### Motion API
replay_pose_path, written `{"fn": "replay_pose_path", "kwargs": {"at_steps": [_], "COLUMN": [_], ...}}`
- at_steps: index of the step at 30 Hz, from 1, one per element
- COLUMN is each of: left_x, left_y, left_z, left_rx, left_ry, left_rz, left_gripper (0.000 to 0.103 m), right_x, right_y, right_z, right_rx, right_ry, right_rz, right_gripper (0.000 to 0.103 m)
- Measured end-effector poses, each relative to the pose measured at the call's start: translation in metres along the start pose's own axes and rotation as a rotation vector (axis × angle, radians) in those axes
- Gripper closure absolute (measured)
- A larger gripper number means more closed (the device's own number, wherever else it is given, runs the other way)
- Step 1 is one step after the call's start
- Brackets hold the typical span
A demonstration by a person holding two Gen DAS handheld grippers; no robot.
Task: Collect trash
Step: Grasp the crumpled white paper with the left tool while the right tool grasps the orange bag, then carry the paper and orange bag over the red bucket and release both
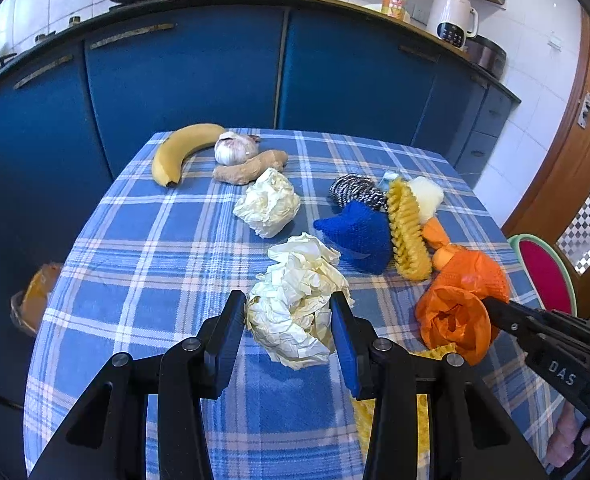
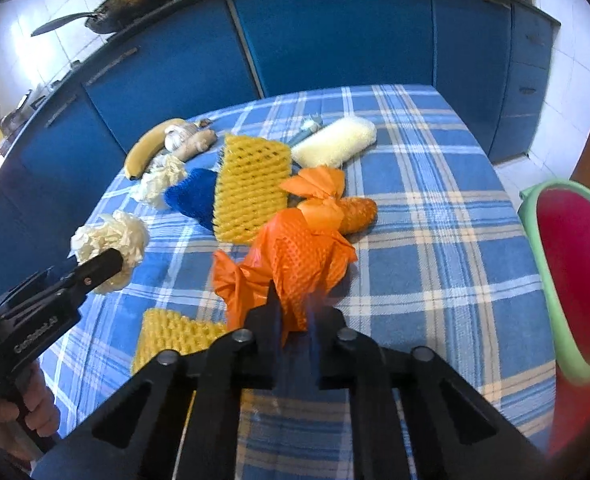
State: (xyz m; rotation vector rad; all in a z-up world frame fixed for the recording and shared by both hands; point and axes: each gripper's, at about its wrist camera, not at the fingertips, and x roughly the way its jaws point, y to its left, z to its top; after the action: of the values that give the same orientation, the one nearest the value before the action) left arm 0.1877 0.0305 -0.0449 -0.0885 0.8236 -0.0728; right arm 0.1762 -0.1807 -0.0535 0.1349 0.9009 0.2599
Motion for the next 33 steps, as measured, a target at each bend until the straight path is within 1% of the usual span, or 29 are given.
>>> {"fn": "replay_pose_path", "kwargs": {"at_steps": [10, 16, 23, 30, 33], "left_x": [-0.023, -0.04, -0.053, -0.051, -0.051], "left_y": [-0.017, -0.028, -0.052, -0.086, -0.11], "left_z": [0.002, 0.007, 0.013, 0.015, 0.016], "left_rx": [0.031, 0.061, 0.108, 0.139, 0.176], "left_ry": [-0.038, -0.068, -0.09, -0.049, -0.044], "left_rz": [-0.02, -0.049, -0.089, -0.167, -0.191], "left_gripper": [0.059, 0.059, 0.059, 0.059, 0.059], "right_x": [-0.049, -0.076, -0.104, -0.128, -0.136], "right_y": [-0.003, -0.012, -0.036, -0.07, -0.088], "right_z": [-0.002, -0.005, -0.009, -0.014, -0.016], "right_rx": [-0.002, 0.008, 0.047, 0.096, 0.122], "right_ry": [-0.098, -0.148, -0.197, -0.237, -0.248], "right_rz": [0.01, -0.01, -0.053, -0.114, -0.14], "right_gripper": [0.092, 0.092, 0.092, 0.092, 0.092]}}
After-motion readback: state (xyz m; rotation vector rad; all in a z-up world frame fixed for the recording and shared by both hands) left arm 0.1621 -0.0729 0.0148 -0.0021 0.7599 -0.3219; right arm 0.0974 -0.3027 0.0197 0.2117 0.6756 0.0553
